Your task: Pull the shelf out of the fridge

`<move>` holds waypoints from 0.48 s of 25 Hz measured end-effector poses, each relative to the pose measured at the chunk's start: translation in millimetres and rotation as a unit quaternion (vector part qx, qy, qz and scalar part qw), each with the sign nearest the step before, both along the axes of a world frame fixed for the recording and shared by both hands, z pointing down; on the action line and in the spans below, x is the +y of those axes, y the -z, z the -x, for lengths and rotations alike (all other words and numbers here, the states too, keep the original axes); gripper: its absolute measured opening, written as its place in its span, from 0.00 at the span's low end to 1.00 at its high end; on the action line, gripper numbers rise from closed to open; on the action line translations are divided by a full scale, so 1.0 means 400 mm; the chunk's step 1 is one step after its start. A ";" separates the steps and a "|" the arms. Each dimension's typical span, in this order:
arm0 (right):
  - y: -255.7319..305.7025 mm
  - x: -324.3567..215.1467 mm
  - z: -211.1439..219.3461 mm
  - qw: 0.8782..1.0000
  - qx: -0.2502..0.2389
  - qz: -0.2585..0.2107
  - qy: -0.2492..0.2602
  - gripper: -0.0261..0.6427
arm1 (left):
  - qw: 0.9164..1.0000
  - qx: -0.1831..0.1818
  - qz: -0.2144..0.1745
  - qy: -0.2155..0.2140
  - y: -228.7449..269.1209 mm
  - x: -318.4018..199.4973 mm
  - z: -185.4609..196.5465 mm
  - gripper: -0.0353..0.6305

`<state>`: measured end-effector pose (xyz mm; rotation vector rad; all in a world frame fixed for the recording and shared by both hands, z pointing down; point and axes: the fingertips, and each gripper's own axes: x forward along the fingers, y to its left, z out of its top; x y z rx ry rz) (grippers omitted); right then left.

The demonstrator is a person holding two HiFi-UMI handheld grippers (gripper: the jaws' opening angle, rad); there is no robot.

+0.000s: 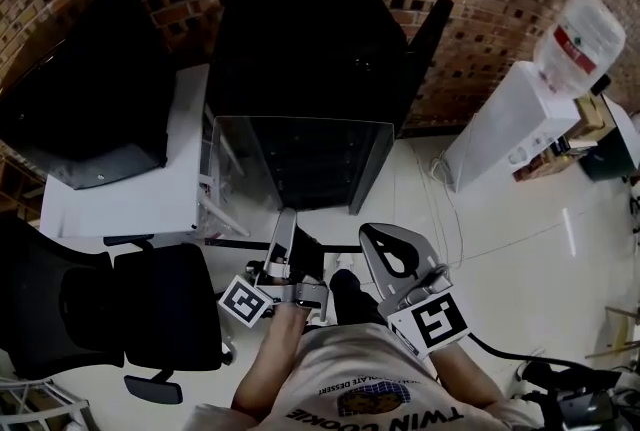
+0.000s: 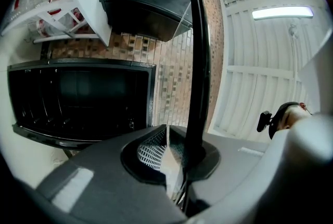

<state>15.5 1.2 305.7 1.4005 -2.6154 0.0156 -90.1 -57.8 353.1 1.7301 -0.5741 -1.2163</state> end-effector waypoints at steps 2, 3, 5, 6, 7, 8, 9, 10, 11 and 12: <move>-0.004 0.005 -0.002 1.000 0.004 -0.002 0.000 0.05 | 1.000 0.003 0.000 -0.001 0.001 0.006 0.000 0.08; -0.006 0.007 -0.003 1.000 0.007 -0.003 -0.001 0.05 | 1.000 0.003 0.000 -0.002 0.002 0.008 0.000 0.08; -0.007 0.009 -0.003 1.000 0.009 -0.002 -0.002 0.05 | 1.000 0.002 -0.001 -0.002 0.002 0.011 0.000 0.08; -0.006 0.009 -0.002 1.000 0.008 0.000 -0.002 0.05 | 1.000 0.002 -0.001 -0.002 0.003 0.011 0.001 0.08; -0.006 0.008 -0.002 1.000 0.007 0.001 -0.003 0.04 | 1.000 0.003 -0.001 -0.002 0.003 0.011 0.002 0.08; -0.007 0.007 -0.003 1.000 0.009 0.001 -0.003 0.05 | 1.000 0.004 -0.002 -0.002 0.004 0.010 0.002 0.08; -0.009 0.006 -0.005 1.000 0.010 0.000 -0.003 0.05 | 1.000 0.005 -0.002 -0.002 0.004 0.008 0.002 0.08; -0.010 0.005 -0.007 1.000 0.012 -0.001 -0.004 0.05 | 1.000 0.006 -0.002 -0.003 0.004 0.007 0.002 0.08; -0.011 0.004 -0.009 1.000 0.013 -0.001 -0.004 0.05 | 1.000 0.006 -0.002 -0.003 0.004 0.006 0.002 0.08; -0.012 0.003 -0.011 1.000 0.013 -0.002 -0.004 0.05 | 1.000 0.007 -0.003 -0.003 0.004 0.005 0.001 0.08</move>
